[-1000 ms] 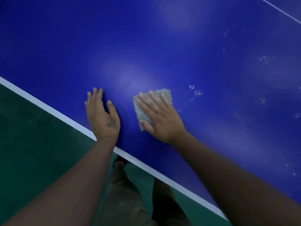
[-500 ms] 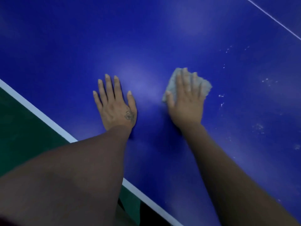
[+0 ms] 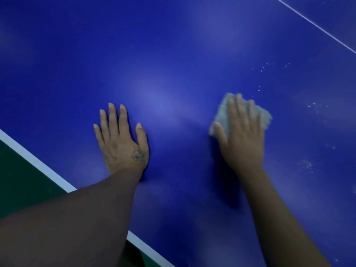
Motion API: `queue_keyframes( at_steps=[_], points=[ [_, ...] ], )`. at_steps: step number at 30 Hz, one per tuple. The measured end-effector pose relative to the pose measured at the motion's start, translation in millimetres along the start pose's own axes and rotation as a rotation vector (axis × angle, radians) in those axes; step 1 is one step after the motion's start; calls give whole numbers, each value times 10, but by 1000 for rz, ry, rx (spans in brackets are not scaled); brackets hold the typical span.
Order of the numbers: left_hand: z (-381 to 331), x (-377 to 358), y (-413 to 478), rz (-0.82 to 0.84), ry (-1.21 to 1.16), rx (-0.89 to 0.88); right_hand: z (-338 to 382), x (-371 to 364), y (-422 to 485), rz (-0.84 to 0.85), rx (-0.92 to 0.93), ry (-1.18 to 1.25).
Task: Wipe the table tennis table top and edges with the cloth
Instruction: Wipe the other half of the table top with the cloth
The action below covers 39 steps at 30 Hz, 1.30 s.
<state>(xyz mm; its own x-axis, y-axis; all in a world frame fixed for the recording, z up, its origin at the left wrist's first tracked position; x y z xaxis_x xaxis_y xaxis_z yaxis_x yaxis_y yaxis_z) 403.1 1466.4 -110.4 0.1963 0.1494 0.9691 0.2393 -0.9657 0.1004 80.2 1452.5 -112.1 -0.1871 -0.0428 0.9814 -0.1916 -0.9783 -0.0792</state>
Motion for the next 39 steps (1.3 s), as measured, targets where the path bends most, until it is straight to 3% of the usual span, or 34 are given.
queue_keyframes(
  at_steps=[5,14,19,26,30,35,39],
  points=[
    [0,-17,2,19,18,5,-306,55,-165,-1,-121,-43],
    [-9,-10,0,11,12,11,1296,-122,1051,12,169,32],
    [-5,-30,-1,42,17,12,689,-34,1549,7,38,52],
    [40,-56,-1,48,35,16,-536,191,834,-39,-243,58],
    [15,-45,1,70,37,28,-342,143,753,-54,-258,21],
    [-20,-37,-5,77,27,26,429,33,1327,-26,-55,4],
    [-15,-23,-10,63,28,20,415,49,1894,14,23,20]
  ],
)
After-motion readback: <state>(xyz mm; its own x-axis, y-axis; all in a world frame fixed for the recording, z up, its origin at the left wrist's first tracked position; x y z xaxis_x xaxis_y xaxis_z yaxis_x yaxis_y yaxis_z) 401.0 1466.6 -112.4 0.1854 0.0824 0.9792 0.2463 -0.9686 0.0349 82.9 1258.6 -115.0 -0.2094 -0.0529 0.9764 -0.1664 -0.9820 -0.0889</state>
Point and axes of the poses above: each hand's wrist, its own y-axis towards the middle knuckle, its own x-axis out of the back of the hand, z = x × y, the point moved 9 cm from there along y, towards the middle knuckle, and after that the axes turned 6 degrees about -x, right-handed, at the moved point
